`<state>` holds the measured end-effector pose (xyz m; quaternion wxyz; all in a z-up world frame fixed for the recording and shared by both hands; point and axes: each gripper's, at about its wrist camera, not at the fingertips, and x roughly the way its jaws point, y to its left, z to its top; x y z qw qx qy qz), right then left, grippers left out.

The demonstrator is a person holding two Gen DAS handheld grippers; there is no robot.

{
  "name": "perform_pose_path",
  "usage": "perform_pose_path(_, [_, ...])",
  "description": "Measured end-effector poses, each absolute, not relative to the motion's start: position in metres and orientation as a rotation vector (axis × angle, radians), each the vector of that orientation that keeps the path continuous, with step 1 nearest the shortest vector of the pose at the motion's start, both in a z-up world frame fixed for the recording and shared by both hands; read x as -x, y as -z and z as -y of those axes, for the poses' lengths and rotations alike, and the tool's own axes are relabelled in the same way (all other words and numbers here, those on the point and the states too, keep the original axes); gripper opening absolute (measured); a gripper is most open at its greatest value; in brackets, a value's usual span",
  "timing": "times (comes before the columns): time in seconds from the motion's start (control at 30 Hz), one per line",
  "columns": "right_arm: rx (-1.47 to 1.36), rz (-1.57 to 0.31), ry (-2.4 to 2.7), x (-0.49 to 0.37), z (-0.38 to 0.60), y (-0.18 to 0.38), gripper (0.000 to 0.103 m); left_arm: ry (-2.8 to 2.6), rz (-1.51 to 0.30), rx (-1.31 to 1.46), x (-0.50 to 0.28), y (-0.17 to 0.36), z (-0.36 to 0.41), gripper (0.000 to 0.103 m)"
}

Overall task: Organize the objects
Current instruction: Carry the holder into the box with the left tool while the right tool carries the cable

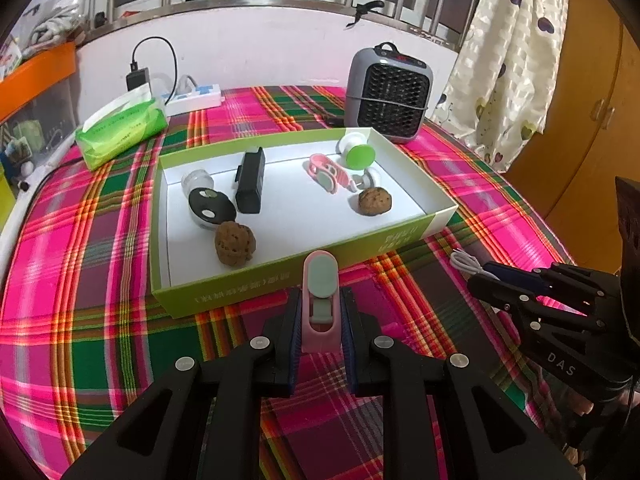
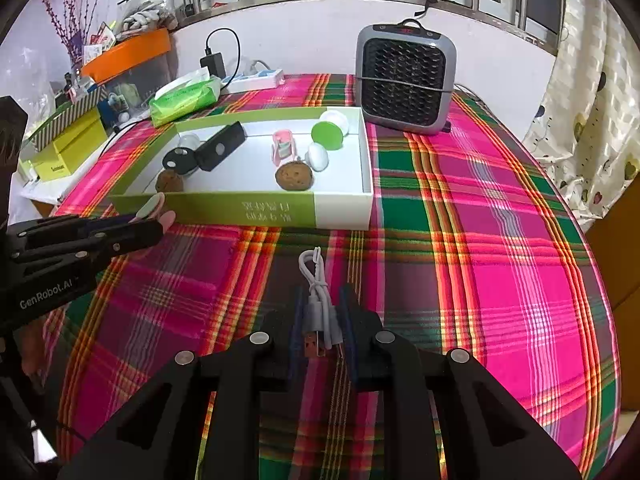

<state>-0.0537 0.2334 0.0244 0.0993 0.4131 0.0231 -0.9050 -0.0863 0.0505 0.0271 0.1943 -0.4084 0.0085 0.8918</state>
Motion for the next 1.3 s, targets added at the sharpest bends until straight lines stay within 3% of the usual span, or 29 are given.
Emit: perform_pose_path(1.3, [-1.109, 0.071, 2.508, 0.15, -0.201, -0.066, 0.019, -2.556, 0.044, 1.084, 0.123, -0.046, -0.051, 0.016])
